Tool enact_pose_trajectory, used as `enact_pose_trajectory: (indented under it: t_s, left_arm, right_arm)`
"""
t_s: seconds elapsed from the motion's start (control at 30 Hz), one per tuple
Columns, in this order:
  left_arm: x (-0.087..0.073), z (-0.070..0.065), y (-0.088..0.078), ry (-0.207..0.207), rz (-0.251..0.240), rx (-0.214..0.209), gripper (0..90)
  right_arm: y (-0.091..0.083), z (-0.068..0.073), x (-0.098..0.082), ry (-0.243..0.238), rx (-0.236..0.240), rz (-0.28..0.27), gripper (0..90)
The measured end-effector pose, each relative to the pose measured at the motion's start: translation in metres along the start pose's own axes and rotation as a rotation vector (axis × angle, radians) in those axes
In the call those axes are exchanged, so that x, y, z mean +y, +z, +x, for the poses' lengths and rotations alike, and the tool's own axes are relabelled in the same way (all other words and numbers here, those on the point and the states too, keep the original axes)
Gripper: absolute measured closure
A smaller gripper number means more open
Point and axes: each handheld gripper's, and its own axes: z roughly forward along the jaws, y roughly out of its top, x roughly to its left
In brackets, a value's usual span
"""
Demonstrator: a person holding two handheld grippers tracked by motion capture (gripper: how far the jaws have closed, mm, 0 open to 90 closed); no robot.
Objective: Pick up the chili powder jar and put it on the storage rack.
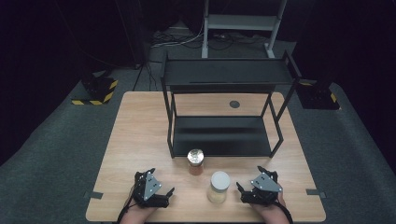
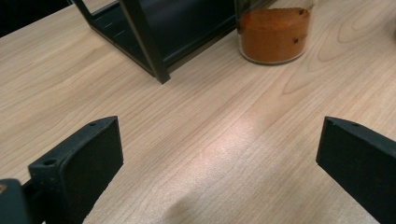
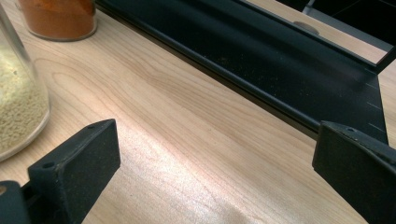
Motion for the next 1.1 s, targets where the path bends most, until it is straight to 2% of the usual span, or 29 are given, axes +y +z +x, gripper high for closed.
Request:
enact_pose_trajectory:
  t_s: [0.13,0.5,0.7,0.8,0.93,1.1]
  left_arm:
    - [0.0008,-0.0003,0.0004,-0.021,0.006,0.011,0.8]
    - [-0.0004,0.0007,-0.0001,-0.01,-0.001,-0.002,1.3]
    - [0.0012,0.0028,0.0007,-0.035,0.01,0.0,1.2]
    - [0.0007,0.0022,0.0,-0.034,0.007,0.001,1.2]
    - [0.0006,0.0018,-0.0023,-0.037,-0.005,-0.011,0.9]
    - [0.0053,0.0009,-0.0086,-0.04,-0.057,-0.033,0.9]
  right_arm:
    - [-0.0012,-0.0009,-0.0017,0.005,0.002,-0.006,0.1]
    - [-0.0026,-0.0043,-0.0038,0.023,0.012,-0.016,0.1]
    - [-0.0025,-0.0052,-0.0036,0.026,0.015,-0.014,0.1]
    - [-0.0027,-0.0058,-0.0043,0.024,0.02,-0.018,0.1]
    - [-0.0028,-0.006,-0.0044,0.026,0.02,-0.019,0.1]
    - [-0.003,-0.008,-0.0053,0.027,0.03,-0.023,0.1]
